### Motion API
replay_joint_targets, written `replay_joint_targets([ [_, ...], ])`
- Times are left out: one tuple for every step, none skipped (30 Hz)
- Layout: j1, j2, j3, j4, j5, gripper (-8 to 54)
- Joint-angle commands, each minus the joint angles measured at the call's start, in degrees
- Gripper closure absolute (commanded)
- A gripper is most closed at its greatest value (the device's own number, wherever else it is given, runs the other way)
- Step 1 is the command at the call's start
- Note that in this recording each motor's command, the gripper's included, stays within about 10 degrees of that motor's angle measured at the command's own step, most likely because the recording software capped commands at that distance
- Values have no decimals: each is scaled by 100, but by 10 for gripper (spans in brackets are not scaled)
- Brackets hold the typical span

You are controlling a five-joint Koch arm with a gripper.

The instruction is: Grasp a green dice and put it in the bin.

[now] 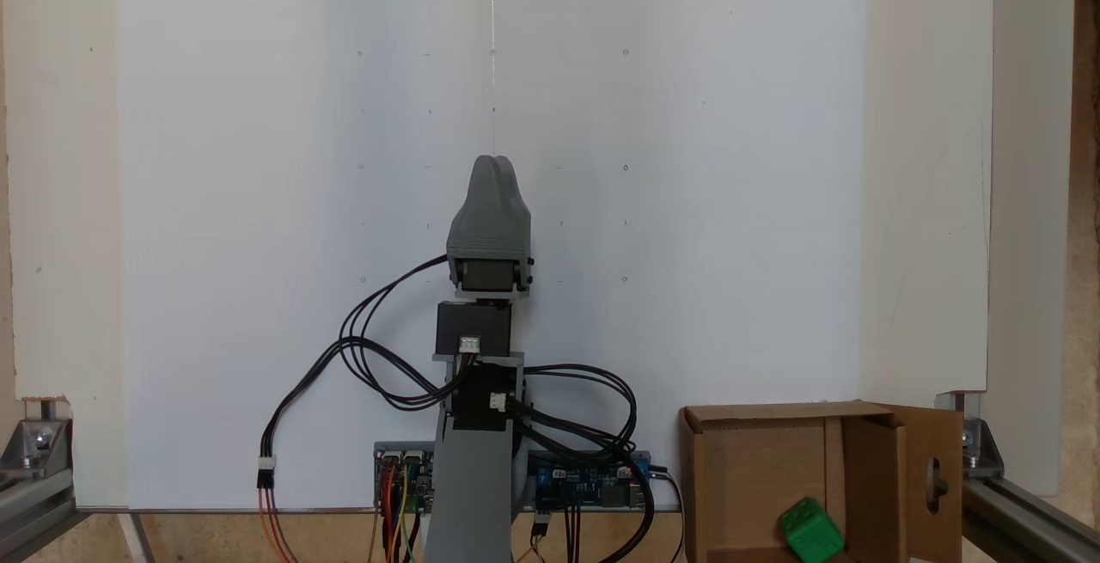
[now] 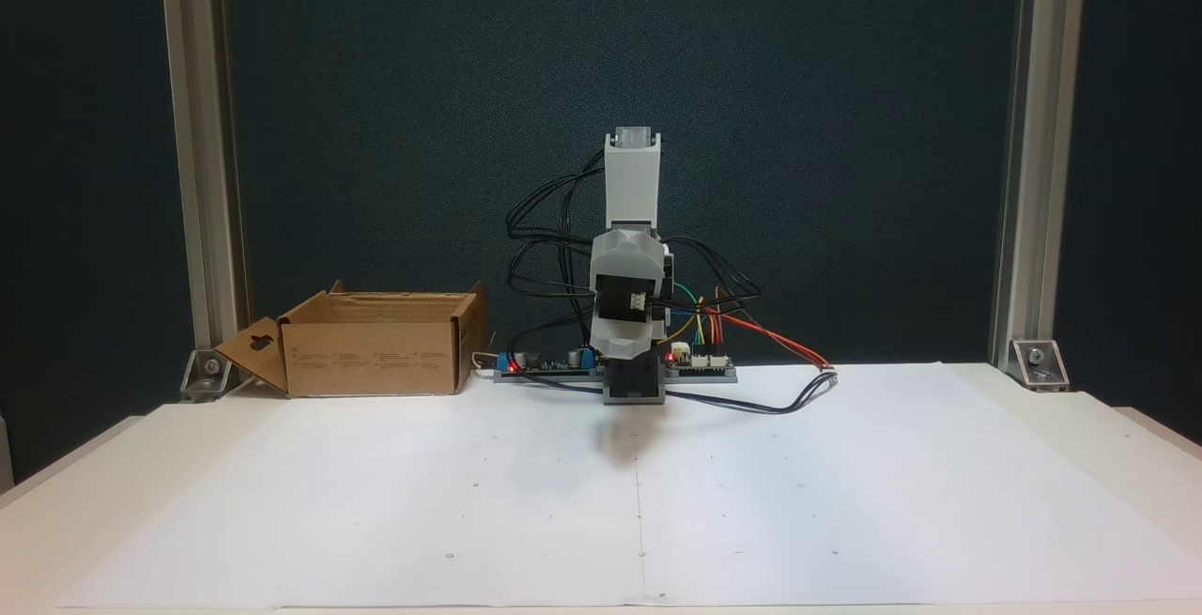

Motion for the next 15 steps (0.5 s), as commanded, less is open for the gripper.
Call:
replay_joint_targets([
  [18, 650, -53, -352, 193, 14],
  [18, 650, -9, -369, 193, 14],
  [18, 650, 26, -422, 193, 14],
  [18, 642, 62, -501, 193, 14],
  [18, 650, 123, -519, 193, 13],
  [18, 650, 167, -562, 193, 13],
  [18, 642, 220, -642, 193, 13],
  [18, 642, 272, -668, 202, 13],
  [18, 642, 316, -668, 202, 13],
  [18, 642, 378, -668, 202, 14],
  [18, 642, 431, -668, 202, 14],
  [18, 642, 483, -668, 202, 14],
  [18, 642, 562, -668, 202, 13],
  [18, 642, 650, -703, 211, 13],
  [18, 642, 738, -835, 202, 13],
])
